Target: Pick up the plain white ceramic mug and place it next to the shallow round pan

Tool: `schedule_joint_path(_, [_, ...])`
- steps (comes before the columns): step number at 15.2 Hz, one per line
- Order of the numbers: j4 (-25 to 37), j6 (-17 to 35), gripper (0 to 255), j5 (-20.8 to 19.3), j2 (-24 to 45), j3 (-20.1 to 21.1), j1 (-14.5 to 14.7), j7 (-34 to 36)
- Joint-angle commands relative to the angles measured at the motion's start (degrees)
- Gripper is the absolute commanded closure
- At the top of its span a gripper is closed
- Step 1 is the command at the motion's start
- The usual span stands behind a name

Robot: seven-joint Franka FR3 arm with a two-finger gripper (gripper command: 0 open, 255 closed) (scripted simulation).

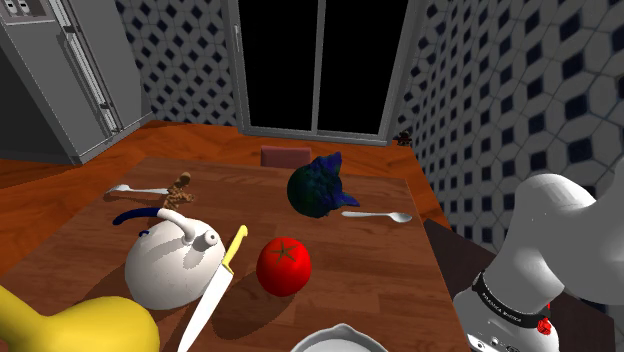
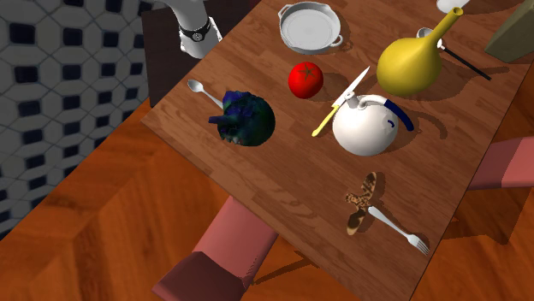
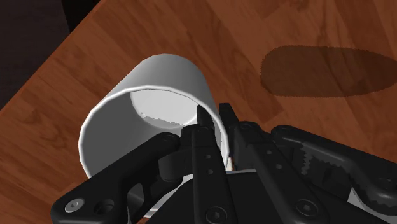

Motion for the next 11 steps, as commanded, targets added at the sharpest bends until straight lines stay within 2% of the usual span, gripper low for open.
schedule_joint_path(1, [-1.2, 1.6, 255, 0.0, 0.4, 0.8, -0.3, 0.1])
schedule_joint_path(11, [-6.1, 9.9, 255, -0.9, 3.8, 6.9, -3.6, 1.7])
